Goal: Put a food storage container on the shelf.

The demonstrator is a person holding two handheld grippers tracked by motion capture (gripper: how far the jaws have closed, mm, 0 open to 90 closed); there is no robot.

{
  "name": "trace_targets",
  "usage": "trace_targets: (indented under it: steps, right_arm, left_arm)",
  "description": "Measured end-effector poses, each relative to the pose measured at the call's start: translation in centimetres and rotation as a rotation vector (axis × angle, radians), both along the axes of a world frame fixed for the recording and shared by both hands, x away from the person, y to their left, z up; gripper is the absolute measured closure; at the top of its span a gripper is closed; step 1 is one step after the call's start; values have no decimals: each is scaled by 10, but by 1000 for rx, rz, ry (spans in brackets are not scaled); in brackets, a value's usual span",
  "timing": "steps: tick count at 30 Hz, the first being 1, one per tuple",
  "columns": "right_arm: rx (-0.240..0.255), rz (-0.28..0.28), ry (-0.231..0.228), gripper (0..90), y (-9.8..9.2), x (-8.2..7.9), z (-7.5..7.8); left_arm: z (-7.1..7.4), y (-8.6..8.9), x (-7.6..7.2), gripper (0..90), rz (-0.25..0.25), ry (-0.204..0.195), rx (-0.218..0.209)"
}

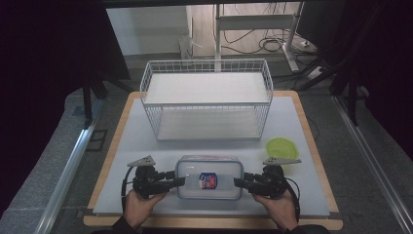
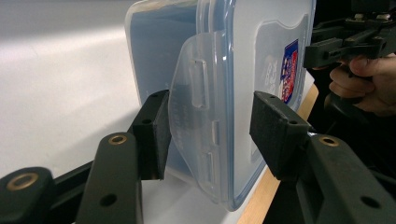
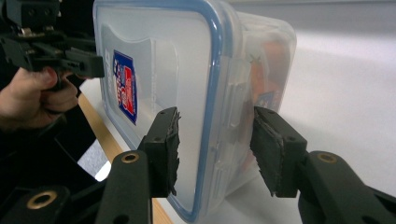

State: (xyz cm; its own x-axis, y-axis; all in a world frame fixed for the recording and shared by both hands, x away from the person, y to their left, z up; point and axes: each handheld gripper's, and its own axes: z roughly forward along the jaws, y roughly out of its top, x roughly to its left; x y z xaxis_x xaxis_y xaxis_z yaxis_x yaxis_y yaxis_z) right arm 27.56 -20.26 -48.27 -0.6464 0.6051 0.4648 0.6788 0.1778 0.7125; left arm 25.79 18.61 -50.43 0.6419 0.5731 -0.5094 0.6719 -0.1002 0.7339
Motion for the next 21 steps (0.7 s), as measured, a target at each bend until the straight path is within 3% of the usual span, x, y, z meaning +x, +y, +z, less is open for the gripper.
trace_targets:
  steps: [6,15,21]
  right_arm:
    - [14,-2,-36,521,1,4,14]
    - [21,11,-64,520,6,17,34]
    - [45,13,-80,520,5,30,52]
  left_arm:
    - [16,2,4,497,2,-44,-6]
    - [37,7,14,496,11,-74,-1]
    - [63,7,26,497,11,-102,13]
